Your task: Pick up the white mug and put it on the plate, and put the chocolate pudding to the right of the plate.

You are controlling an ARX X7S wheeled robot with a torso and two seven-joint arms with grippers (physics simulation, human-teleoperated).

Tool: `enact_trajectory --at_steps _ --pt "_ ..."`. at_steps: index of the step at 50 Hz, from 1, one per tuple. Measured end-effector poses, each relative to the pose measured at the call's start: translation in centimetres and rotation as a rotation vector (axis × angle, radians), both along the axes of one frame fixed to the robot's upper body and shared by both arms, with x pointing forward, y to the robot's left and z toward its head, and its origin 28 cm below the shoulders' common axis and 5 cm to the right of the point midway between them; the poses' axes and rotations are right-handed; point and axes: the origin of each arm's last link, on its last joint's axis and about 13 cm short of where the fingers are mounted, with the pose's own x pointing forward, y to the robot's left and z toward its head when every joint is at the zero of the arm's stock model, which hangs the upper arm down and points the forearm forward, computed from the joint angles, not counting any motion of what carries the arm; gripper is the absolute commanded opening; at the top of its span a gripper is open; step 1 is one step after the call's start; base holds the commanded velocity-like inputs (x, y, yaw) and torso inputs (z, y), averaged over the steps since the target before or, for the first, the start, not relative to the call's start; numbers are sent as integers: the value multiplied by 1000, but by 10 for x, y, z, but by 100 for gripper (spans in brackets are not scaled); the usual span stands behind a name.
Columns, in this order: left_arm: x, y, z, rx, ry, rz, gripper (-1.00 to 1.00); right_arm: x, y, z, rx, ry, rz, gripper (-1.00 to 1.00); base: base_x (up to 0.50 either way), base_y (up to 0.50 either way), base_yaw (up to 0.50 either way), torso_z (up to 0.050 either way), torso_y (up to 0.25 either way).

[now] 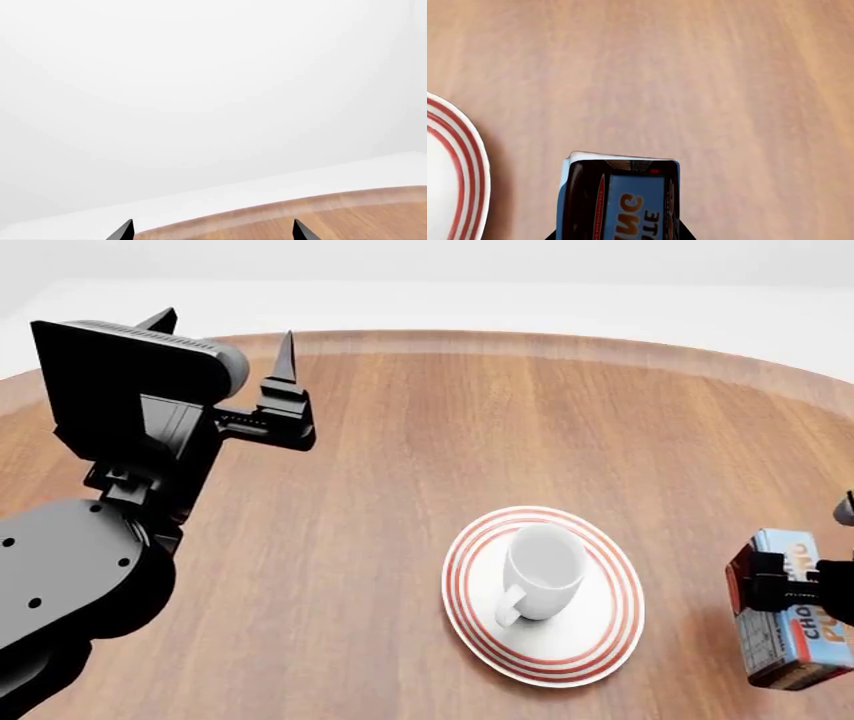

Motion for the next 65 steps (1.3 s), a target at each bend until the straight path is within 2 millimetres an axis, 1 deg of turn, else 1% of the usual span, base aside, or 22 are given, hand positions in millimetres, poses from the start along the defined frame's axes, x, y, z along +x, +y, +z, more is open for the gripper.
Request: enact_trajectory --at_steps 24,63,64,65 --pt "0 0 -1 -1 3 -1 100 5 8 -15 19 30 62 -100 0 0 0 0 0" --pt "1 0 -4 1 11 -1 100 10 7 -33 31 20 35 -100 0 0 0 0 0" --pt "1 0 -4 1 11 -1 100 10 7 -33 31 20 34 100 0 0 0 0 0" --pt "1 0 -4 1 11 -1 100 10 7 -34 30 22 35 100 0 0 0 0 0"
